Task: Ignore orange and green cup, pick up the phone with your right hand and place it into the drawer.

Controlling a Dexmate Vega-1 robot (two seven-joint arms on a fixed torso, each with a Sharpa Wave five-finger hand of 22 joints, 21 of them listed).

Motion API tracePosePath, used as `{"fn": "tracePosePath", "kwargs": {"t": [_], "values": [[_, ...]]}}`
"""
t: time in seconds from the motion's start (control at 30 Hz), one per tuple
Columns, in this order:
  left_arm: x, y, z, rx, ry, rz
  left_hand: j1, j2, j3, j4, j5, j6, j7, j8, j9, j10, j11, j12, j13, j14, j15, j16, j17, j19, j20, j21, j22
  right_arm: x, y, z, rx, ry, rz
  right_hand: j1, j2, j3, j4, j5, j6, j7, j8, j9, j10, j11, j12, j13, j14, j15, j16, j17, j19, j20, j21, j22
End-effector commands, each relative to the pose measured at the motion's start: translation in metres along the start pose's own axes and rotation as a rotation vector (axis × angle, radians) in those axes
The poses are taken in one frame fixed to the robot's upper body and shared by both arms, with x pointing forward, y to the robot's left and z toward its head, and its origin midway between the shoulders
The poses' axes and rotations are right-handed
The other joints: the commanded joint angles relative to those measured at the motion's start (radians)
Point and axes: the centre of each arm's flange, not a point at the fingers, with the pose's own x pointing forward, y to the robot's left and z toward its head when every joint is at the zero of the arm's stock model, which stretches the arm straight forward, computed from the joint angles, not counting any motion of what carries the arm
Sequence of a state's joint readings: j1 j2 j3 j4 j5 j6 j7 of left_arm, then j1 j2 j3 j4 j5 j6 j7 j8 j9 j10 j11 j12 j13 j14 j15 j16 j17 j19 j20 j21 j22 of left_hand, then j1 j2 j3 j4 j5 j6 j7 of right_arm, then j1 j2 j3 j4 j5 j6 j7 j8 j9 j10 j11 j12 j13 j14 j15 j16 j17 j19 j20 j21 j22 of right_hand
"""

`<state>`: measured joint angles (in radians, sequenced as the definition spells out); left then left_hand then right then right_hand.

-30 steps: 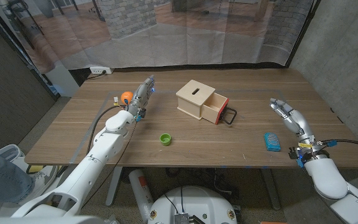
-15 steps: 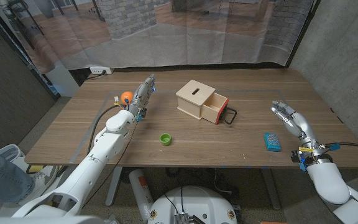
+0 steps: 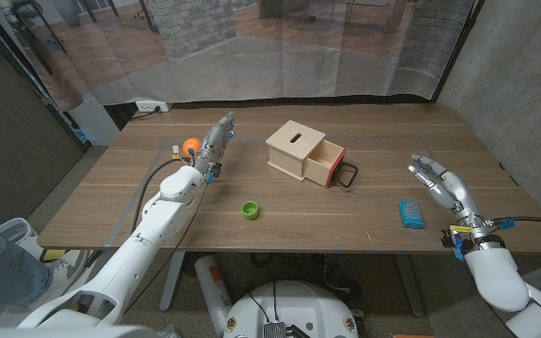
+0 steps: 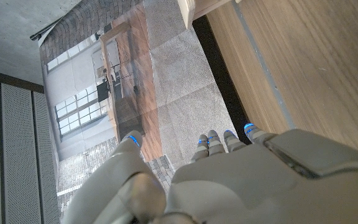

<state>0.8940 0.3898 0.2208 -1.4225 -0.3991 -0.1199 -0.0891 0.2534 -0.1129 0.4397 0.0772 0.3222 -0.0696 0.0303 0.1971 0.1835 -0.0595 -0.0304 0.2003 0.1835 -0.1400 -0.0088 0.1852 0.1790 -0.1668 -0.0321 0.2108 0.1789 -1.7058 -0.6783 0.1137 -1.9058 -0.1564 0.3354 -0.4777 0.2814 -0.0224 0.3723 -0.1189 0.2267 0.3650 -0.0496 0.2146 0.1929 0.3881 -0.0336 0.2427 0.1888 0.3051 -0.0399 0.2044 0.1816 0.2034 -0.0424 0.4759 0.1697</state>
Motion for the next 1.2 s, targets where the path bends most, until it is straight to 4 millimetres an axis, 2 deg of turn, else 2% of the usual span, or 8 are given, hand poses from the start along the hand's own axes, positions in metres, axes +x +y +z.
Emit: {"fn": "tracePosePath", "kwargs": {"t": [0.03, 0.37, 0.6, 0.9, 1.2], "values": [[0.0, 0.001, 0.0, 0.002, 0.004, -0.001, 0.001, 0.008, -0.005, 0.0, 0.009, 0.003, 0.001, 0.004, 0.005, -0.003, 0.0, 0.005, 0.005, 0.004, 0.0, 0.003, 0.004, -0.025, -0.035, -0.003, 0.004, -0.007, 0.004, 0.001, -0.081, 0.009, 0.006, 0.013, 0.001, 0.005, -0.007, 0.01, 0.017, -0.002, 0.008, 0.002, 0.011, 0.002, 0.007, 0.001, 0.013, -0.016, 0.006, 0.001, 0.011, 0.0, -0.006, 0.005], [0.002, 0.002, -0.002, -0.003, 0.006, -0.002, 0.001, 0.008, -0.007, 0.0, 0.009, 0.004, 0.001, 0.004, 0.005, -0.001, 0.004, 0.005, 0.005, 0.005, 0.001, 0.003, 0.004, -0.026, -0.031, -0.003, 0.004, -0.012, 0.007, 0.0, -0.144, 0.014, 0.002, 0.019, 0.0, 0.006, -0.01, 0.012, 0.032, 0.004, 0.01, 0.002, 0.022, -0.004, 0.009, 0.001, 0.03, -0.021, 0.008, 0.001, 0.019, 0.001, -0.012, 0.005], [0.004, 0.003, -0.002, -0.001, 0.007, -0.004, 0.001, 0.009, -0.009, 0.0, 0.009, 0.005, 0.003, 0.004, 0.005, -0.002, 0.002, 0.005, 0.005, 0.004, 0.003, 0.003, 0.004, -0.026, -0.032, -0.004, 0.004, -0.014, 0.009, 0.004, -0.216, 0.01, 0.009, 0.022, -0.001, 0.007, -0.012, 0.013, 0.043, -0.002, 0.011, 0.003, 0.038, -0.007, 0.014, 0.001, 0.041, -0.027, 0.009, 0.002, 0.027, 0.002, -0.016, 0.005], [0.004, 0.006, -0.003, 0.0, 0.015, 0.0, 0.001, 0.009, -0.01, 0.0, 0.01, 0.005, 0.004, 0.004, 0.005, 0.0, 0.0, 0.005, 0.005, 0.005, 0.003, 0.003, 0.004, -0.027, -0.032, -0.004, 0.004, -0.013, 0.012, 0.006, -0.268, 0.015, 0.028, 0.029, -0.004, 0.008, -0.015, 0.016, 0.053, -0.006, 0.01, 0.003, 0.045, -0.01, 0.013, 0.002, 0.06, -0.032, 0.01, 0.002, 0.071, 0.025, -0.012, 0.005], [0.006, 0.004, -0.005, -0.002, 0.019, -0.004, 0.001, 0.01, -0.012, 0.0, 0.01, 0.006, 0.002, 0.004, 0.005, 0.0, 0.0, 0.005, 0.005, 0.005, 0.003, 0.003, 0.004, -0.029, -0.027, -0.005, 0.004, -0.013, 0.015, 0.006, -0.313, 0.017, 0.052, 0.032, -0.004, 0.009, -0.017, 0.017, 0.058, -0.012, 0.01, 0.003, 0.048, -0.015, 0.013, 0.002, 0.062, -0.033, 0.007, 0.003, 0.082, 0.035, -0.013, 0.005]]}}
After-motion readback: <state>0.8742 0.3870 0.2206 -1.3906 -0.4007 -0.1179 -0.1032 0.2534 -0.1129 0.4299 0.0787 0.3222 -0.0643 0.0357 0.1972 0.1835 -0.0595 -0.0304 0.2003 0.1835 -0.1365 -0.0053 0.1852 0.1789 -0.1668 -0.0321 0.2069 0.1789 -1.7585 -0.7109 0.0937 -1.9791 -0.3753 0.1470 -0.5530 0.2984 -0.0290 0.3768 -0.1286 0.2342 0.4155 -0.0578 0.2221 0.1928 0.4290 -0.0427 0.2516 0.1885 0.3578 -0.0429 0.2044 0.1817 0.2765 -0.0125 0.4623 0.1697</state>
